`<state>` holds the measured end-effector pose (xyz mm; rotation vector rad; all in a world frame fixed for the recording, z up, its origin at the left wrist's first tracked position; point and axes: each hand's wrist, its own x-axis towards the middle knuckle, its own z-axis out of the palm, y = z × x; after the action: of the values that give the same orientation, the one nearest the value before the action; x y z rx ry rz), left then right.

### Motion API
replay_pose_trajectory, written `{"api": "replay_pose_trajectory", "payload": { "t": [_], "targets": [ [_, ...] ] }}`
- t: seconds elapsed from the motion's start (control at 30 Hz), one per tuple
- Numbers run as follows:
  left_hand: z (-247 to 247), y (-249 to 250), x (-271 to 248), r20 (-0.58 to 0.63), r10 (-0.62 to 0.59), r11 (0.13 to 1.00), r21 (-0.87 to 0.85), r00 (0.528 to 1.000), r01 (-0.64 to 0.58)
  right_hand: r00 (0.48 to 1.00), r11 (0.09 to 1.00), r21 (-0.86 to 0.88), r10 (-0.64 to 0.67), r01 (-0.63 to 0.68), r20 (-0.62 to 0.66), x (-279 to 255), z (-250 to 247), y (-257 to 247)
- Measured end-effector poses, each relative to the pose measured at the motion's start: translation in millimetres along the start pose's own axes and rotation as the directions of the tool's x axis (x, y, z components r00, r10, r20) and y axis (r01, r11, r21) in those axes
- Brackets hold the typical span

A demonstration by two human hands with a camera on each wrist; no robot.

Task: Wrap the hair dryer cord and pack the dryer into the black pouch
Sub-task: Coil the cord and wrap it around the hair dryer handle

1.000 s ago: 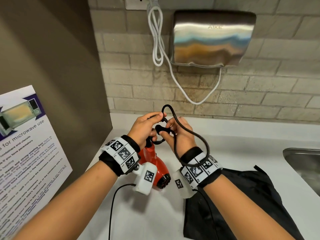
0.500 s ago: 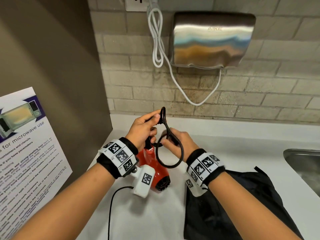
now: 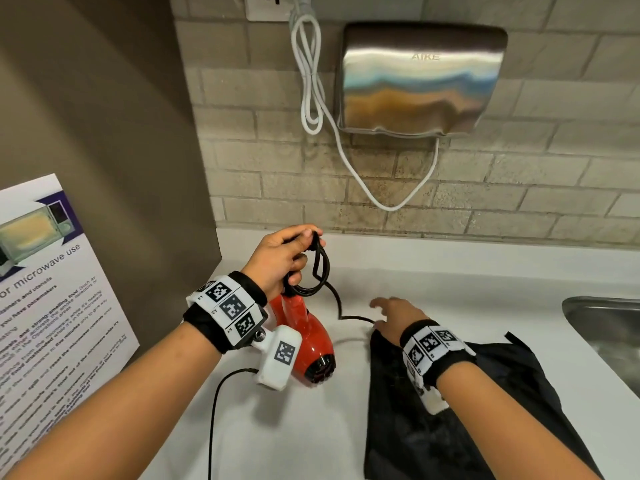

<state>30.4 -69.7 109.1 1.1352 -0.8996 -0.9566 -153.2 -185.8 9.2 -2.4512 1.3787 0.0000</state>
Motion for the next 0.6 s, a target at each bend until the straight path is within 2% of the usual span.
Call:
{"api": "replay_pose_trajectory", "payload": {
  "t": [0.07,0.13,0.23,0.3,0.33,0.4,0.5,0.57,0.6],
  "targets": [
    [1.9,-0.7,1.0,0.01,0.007,1.0,0.022,1.0,-0.007,0.986,0.957,0.237,-0.164,0.165,-0.024,-9.5,-13.0,-24.4],
    [4.2,-1.2,1.6,0.019,0.022,0.999,0.043,1.0,-0.023,0.95,0.879,0.383,-0.313,0.285,0.01,-17.9,-24.8,-51.6],
    [4.4,-1.1,1.6,0.03,0.045,0.996,0.074,0.999,-0.048,0.89,0.714,0.586,-0.455,0.384,-0.028,-24.3,-31.7,-77.6],
    [3.0,-0.2,1.5,0.032,0.052,0.995,0.084,0.998,-0.055,0.869,0.576,0.722,-0.489,0.383,-0.071,-22.9,-30.2,-81.7],
    [2.0,0.3,1.3,0.032,0.048,0.995,0.083,0.998,-0.051,0.869,0.544,0.75,-0.489,0.376,-0.081,-20.9,-29.6,-81.3],
    [-0.3,0.9,-0.1,0.039,0.023,0.997,0.072,0.999,-0.026,0.89,0.54,0.763,-0.445,0.356,-0.1,-15.9,-29.5,-79.4],
    [-1.2,0.1,-3.5,0.072,-0.015,0.998,0.069,0.997,0.01,0.944,0.652,0.684,-0.256,0.329,-0.21,-6.2,-34.0,-74.7],
    [0.0,0.0,-4.7,0.065,-0.022,0.996,0.083,0.998,0.017,0.933,0.73,0.602,-0.137,0.323,-0.334,-3.2,-44.4,-73.3],
    [0.7,0.3,-4.6,0.048,-0.023,0.996,0.089,0.999,0.019,0.914,0.742,0.585,-0.095,0.329,-0.395,-2.7,-50.8,-73.5]
  ]
}}
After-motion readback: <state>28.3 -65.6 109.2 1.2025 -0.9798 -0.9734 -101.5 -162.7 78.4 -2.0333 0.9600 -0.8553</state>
